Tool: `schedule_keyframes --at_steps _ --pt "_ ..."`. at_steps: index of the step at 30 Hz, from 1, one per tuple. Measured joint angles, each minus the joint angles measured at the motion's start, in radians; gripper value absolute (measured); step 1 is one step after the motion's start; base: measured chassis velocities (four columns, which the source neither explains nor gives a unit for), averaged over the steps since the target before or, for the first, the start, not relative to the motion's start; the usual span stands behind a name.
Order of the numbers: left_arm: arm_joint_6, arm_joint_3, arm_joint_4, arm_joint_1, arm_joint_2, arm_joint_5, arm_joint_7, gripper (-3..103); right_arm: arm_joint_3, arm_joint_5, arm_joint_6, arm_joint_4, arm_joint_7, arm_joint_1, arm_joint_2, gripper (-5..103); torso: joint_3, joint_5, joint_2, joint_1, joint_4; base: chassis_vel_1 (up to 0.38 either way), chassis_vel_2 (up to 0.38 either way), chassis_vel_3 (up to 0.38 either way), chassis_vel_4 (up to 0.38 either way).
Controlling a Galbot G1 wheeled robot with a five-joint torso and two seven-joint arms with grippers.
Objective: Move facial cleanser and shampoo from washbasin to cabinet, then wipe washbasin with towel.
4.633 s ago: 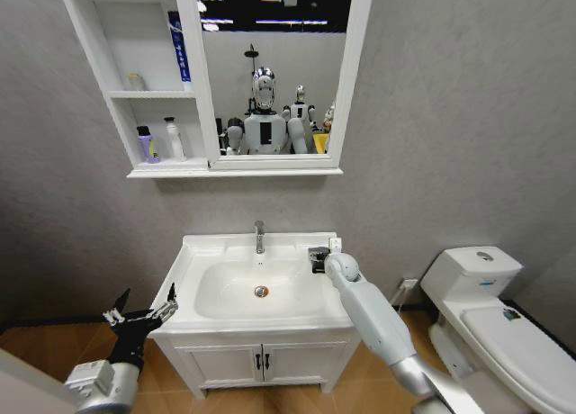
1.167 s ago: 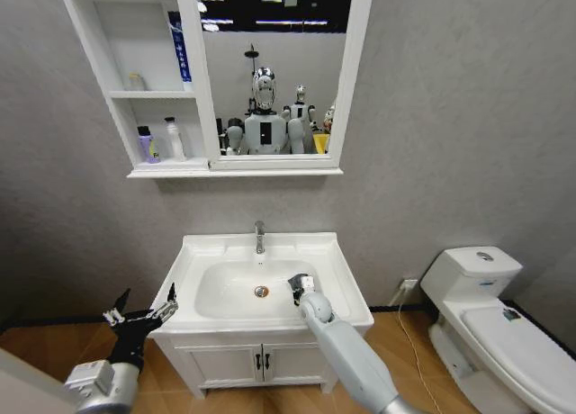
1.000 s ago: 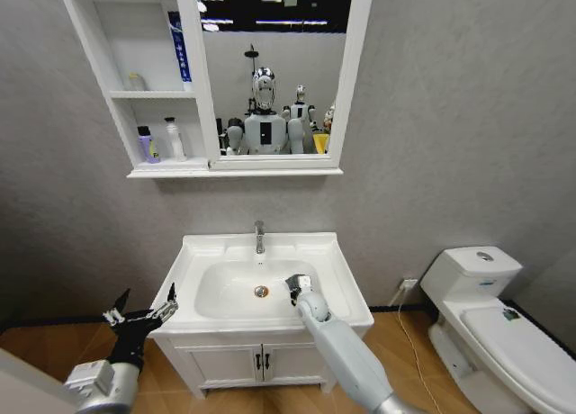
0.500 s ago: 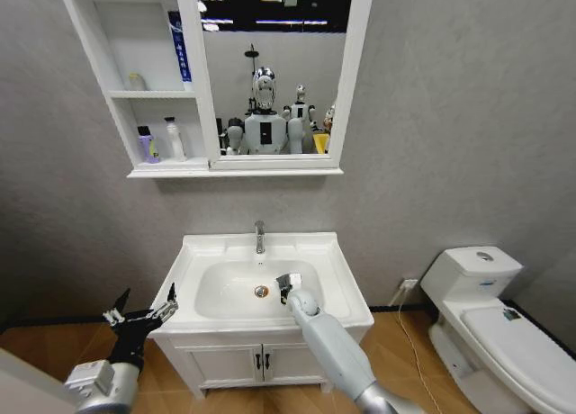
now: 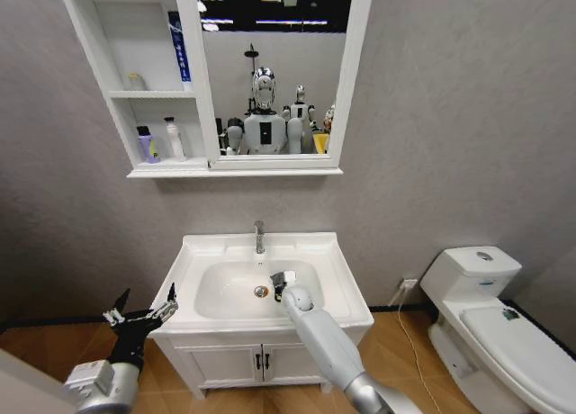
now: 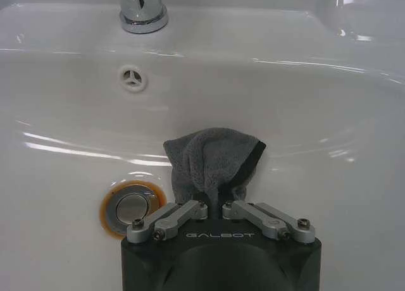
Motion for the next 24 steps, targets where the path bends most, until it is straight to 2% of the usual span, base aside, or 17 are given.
schedule_keyframes --at_steps 17,24 --pt "0.0 0.0 0.0 0.0 0.0 0.0 0.0 100 -0.017 -0.018 0.017 -0.038 -0.022 -0.003 0.036 5 0.0 0.0 0.0 0.0 0.0 0.0 0.0 0.0 0.0" --pt "0.0 0.0 0.0 0.0 0.0 0.0 0.0 100 -0.013 -0.037 0.031 -0.077 -0.055 0.012 0.051 5 0.0 0.0 0.0 0.0 0.0 0.0 0.0 0.0 0.0"
